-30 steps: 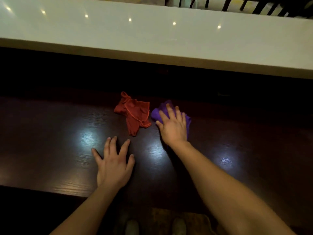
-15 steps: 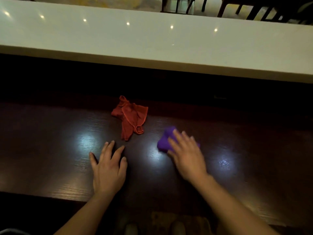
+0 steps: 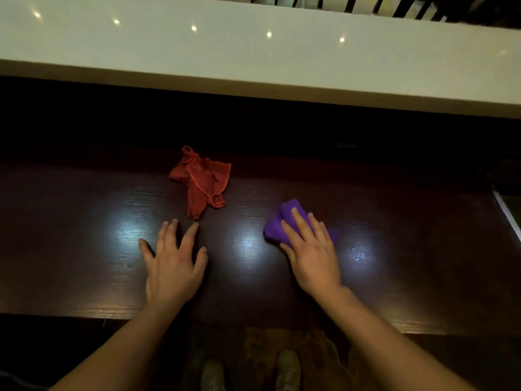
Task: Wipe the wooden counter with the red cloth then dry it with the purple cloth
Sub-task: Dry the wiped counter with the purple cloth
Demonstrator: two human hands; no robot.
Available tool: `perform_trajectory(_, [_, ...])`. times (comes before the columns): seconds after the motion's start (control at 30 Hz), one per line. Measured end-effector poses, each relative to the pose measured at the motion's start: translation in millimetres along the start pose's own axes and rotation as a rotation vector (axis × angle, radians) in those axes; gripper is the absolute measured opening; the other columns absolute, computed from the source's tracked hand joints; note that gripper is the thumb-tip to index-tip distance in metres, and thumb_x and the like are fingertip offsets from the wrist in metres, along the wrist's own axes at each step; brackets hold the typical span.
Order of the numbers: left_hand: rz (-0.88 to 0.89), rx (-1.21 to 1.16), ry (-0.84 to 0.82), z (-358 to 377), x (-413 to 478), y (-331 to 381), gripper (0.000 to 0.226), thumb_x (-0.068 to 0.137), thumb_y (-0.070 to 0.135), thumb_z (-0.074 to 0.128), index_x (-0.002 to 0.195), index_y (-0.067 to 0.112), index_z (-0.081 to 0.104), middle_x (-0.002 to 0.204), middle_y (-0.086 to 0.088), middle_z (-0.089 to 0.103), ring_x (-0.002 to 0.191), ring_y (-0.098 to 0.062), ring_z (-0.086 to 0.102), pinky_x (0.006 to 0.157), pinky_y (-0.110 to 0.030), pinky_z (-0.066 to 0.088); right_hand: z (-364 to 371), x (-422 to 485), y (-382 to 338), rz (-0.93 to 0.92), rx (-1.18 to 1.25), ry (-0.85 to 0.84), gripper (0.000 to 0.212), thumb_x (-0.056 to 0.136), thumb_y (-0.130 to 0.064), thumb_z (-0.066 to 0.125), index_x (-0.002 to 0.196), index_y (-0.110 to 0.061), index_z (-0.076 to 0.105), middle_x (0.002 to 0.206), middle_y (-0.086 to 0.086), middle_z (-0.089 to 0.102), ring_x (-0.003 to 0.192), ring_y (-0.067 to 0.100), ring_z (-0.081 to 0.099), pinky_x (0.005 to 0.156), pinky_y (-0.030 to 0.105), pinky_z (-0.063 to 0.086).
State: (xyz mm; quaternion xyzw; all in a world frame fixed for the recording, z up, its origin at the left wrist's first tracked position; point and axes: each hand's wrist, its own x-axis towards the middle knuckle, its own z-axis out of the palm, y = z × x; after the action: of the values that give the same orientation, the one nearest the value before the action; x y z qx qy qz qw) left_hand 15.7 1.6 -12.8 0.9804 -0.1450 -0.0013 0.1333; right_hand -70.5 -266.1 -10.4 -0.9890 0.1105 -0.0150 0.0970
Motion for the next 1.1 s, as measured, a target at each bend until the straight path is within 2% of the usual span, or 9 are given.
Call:
perform_trajectory(0.13, [0.147,0.035,-0.06,2,-2,10,0.065,0.085,0.054,0.034,0.145,0.029,0.045,0.154,-0.015,0.038,0.146,-0.033,0.027,0.112,-0.07,0.014,5,-67,11,-0.099,-0.045,-0.074,0.054,0.093,-0.05,0.038,0.144,-0.034,0.035,0.161,-0.006,0.02,0.146,0.028,0.023,0.118,0.048,0.023])
perform_trajectory(0.2, [0.128,0.039,-0.095,7,-1,26,0.066,0.085,0.058,0.032,0.147,0.036,0.039,0.156,-0.012,0.034,0.148,-0.033,0.021,0.112,-0.072,0.009,3,-75,28,-0.114,-0.056,-0.081,0.055,0.093,-0.051,0.038,0.144,-0.033,0.034,0.161,-0.005,0.02,0.146,0.025,0.023,0.117,0.046,0.025])
perform_trajectory(0.27, [0.089,0.015,-0.113,13,1,51,0.067,0.084,0.061,0.029,0.148,0.041,0.035,0.159,-0.011,0.03,0.15,-0.032,0.014,0.112,-0.072,0.004,-1,-62,41,-0.061,-0.054,-0.063,0.055,0.094,-0.051,0.039,0.144,-0.029,0.037,0.16,-0.002,0.024,0.144,0.027,0.027,0.117,0.046,0.026])
perform_trajectory(0.37, [0.173,0.015,-0.141,25,2,96,0.063,0.085,0.061,0.03,0.146,0.046,0.034,0.161,-0.01,0.026,0.15,-0.034,0.01,0.112,-0.072,0.002,-6,-15,58,0.083,-0.033,-0.015,0.054,0.094,-0.046,0.047,0.143,-0.023,0.042,0.158,0.004,0.027,0.143,0.032,0.028,0.117,0.048,0.024])
perform_trajectory(0.53, [0.219,0.087,-0.134,42,1,129,0.059,0.089,0.061,0.031,0.146,0.047,0.032,0.161,-0.013,0.025,0.149,-0.042,0.005,0.112,-0.073,-0.002,-15,54,73,0.251,0.029,-0.024,0.053,0.097,-0.048,0.041,0.146,-0.028,0.037,0.161,0.002,0.02,0.147,0.033,0.015,0.12,0.047,0.01])
perform_trajectory(0.67, [0.23,0.077,-0.118,44,2,124,0.056,0.091,0.061,0.032,0.146,0.048,0.031,0.16,-0.013,0.028,0.149,-0.041,0.008,0.113,-0.072,0.0,-10,-4,56,0.087,0.033,0.001,0.05,0.093,-0.043,0.048,0.141,-0.029,0.044,0.159,-0.002,0.027,0.145,0.033,0.023,0.119,0.049,0.016])
perform_trajectory(0.83, [0.225,0.078,-0.128,43,0,124,0.055,0.092,0.059,0.031,0.146,0.049,0.029,0.16,-0.012,0.027,0.15,-0.039,0.008,0.113,-0.072,0.003,-8,-89,84,-0.082,0.006,-0.055,0.053,0.094,-0.053,0.038,0.144,-0.037,0.034,0.161,-0.011,0.017,0.147,0.021,0.021,0.119,0.04,0.019])
perform_trajectory(0.97, [0.226,0.071,-0.111,43,-1,123,0.053,0.093,0.056,0.032,0.146,0.049,0.03,0.159,-0.012,0.03,0.15,-0.039,0.01,0.114,-0.071,0.006,-21,-41,130,0.07,-0.014,0.004,0.053,0.094,-0.049,0.04,0.141,-0.026,0.046,0.156,0.0,0.032,0.142,0.03,0.031,0.115,0.047,0.029])
perform_trajectory(1.1, [0.223,0.065,-0.11,42,-1,127,0.052,0.093,0.054,0.036,0.145,0.048,0.033,0.158,-0.012,0.033,0.149,-0.039,0.014,0.113,-0.071,0.007,-30,36,171,0.279,-0.003,0.065,0.05,0.096,-0.041,0.049,0.142,-0.024,0.044,0.158,0.004,0.029,0.144,0.036,0.024,0.117,0.05,0.022])
